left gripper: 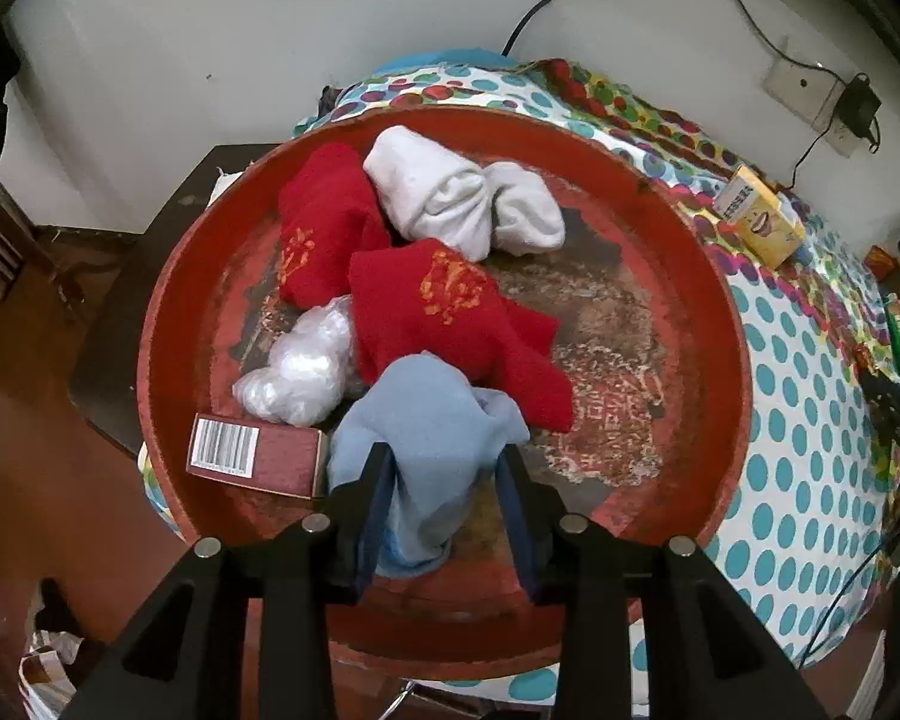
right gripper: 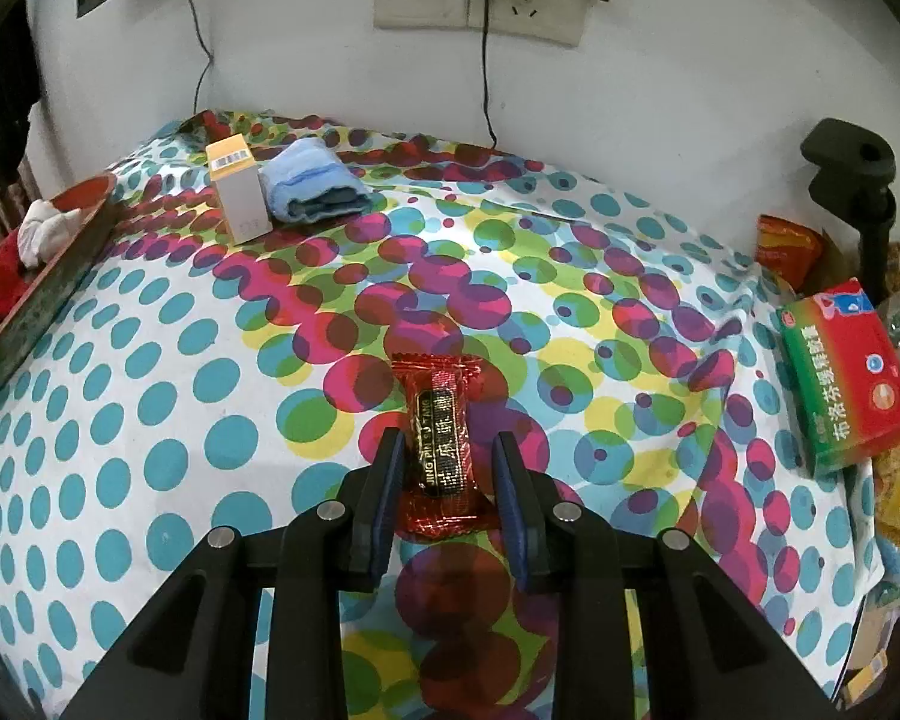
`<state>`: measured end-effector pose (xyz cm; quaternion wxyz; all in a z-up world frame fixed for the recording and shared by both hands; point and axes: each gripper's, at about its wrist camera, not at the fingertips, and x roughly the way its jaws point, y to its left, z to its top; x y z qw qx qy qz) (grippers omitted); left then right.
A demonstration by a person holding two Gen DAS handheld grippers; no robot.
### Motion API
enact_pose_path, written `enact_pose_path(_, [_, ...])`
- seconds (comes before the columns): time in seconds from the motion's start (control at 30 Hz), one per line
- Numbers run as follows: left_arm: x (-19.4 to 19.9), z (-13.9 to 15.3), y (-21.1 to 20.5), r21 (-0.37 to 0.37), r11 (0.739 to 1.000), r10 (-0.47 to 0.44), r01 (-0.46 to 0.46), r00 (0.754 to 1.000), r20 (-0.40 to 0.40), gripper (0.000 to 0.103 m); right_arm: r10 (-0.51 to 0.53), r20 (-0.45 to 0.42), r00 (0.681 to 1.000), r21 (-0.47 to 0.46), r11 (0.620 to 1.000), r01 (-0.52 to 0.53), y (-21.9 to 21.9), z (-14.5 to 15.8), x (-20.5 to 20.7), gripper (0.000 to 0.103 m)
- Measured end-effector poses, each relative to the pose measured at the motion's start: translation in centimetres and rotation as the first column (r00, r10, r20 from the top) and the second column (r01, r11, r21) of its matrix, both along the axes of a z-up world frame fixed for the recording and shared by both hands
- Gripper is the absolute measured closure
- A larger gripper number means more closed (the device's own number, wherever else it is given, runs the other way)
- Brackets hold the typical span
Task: Organize objects
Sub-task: 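Carry the light blue sock with the left gripper over the red tray, then lower the sock onto the tray with the left gripper while the right gripper carries the candy bar over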
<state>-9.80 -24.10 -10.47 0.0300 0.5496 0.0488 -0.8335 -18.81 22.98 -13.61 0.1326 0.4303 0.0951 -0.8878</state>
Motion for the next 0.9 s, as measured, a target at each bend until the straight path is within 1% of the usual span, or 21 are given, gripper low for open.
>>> enact_pose_path(0.03, [0.0, 0.0, 0.1, 0.004, 1.0, -0.007, 0.007, 1.0, 0.0, 0.068, -0.001, 0.005, 1.0, 0.004, 1.0, 0.001, -0.1, 0.0, 0.0, 0.076])
enact_pose_path(0.07, [0.1, 0.0, 0.1, 0.008, 1.0, -0.018, 0.018, 1.0, 0.002, 0.067, -0.001, 0.009, 1.0, 0.009, 1.0, 0.001, -0.4, 0.0, 0.0, 0.081])
enact_pose_path(0.1, [0.2, -0.1, 0.2, 0.012, 0.999, -0.036, 0.036, 0.999, 0.004, 0.065, -0.005, 0.008, 1.0, 0.028, 1.0, 0.005, -0.7, 0.1, 0.1, 0.081])
enact_pose_path(0.13, [0.2, -0.1, 0.3, 0.012, 0.998, -0.054, 0.053, 0.999, 0.005, 0.06, -0.005, 0.007, 1.0, 0.043, 0.999, 0.005, -1.0, 0.1, 0.2, 0.081])
enact_pose_path(0.17, [0.2, -0.2, 0.4, -0.001, 0.998, -0.068, 0.068, 0.998, 0.005, 0.058, -0.001, 0.009, 1.0, 0.05, 0.999, 0.001, -1.4, 0.1, 0.2, 0.082])
enact_pose_path(0.23, [0.5, 0.0, 0.4, -0.038, 0.996, -0.084, 0.084, 0.996, -0.014, 0.057, -0.006, 0.01, 1.0, 0.068, 0.998, 0.005, -2.0, 0.2, 0.4, 0.082])
enact_pose_path(0.3, [0.8, 0.2, 0.3, -0.038, 0.995, -0.092, 0.091, 0.995, -0.026, 0.057, -0.012, 0.015, 1.0, 0.067, 0.998, 0.01, -2.7, 0.3, 0.5, 0.082])
enact_pose_path(0.43, [1.3, 1.0, -0.6, -0.006, 0.996, -0.087, 0.087, 0.993, -0.08, 0.056, -0.015, 0.01, 1.0, 0.05, 0.999, 0.014, -4.1, 1.3, 0.9, 0.082])
enact_pose_path(0.47, [1.4, 1.1, -0.8, -0.005, 0.996, -0.086, 0.085, 0.992, -0.088, 0.056, -0.01, 0.006, 1.0, 0.047, 0.999, 0.01, -4.7, 1.7, 1.1, 0.082])
enact_pose_path(0.5, [1.6, 1.2, -0.9, -0.008, 0.997, -0.083, 0.082, 0.993, -0.089, 0.056, 0.0, 0.006, 1.0, 0.041, 0.999, 0.0, -5.3, 2.0, 1.2, 0.085])
enact_pose_path(0.6, [2.0, 1.6, -1.6, -0.014, 0.997, -0.073, 0.072, 0.992, -0.103, 0.056, 0.042, -0.006, 0.999, 0.02, 0.999, -0.042, -7.7, 3.1, 1.7, 0.086])
enact_pose_path(0.67, [2.3, 1.8, -2.3, 0.02, 0.998, -0.058, 0.061, 0.992, -0.115, 0.056, 0.081, -0.011, 0.997, 0.025, 0.996, -0.081, -9.7, 3.7, 2.1, 0.088])
enact_pose_path(0.7, [2.4, 1.9, -2.5, 0.026, 0.998, -0.052, 0.056, 0.992, -0.119, 0.056, 0.096, -0.012, 0.995, 0.031, 0.995, -0.096, -10.6, 3.8, 2.2, 0.089])
enact_pose_path(0.77, [2.6, 2.0, -2.8, 0.015, 0.999, -0.04, 0.043, 0.991, -0.127, 0.056, 0.11, -0.011, 0.994, 0.041, 0.993, -0.11, -11.9, 3.9, 2.4, 0.089])
enact_pose_path(0.87, [2.7, 1.9, -2.9, 0.028, 0.999, -0.043, 0.047, 0.991, -0.127, 0.056, 0.097, -0.02, 0.995, 0.066, 0.993, -0.096, -11.8, 4.0, 2.6, 0.089])
enact_pose_path(0.9, [2.7, 1.9, -2.9, 0.034, 0.998, -0.046, 0.051, 0.991, -0.129, 0.056, 0.086, -0.02, 0.996, 0.075, 0.994, -0.084, -11.5, 4.0, 2.7, 0.086])
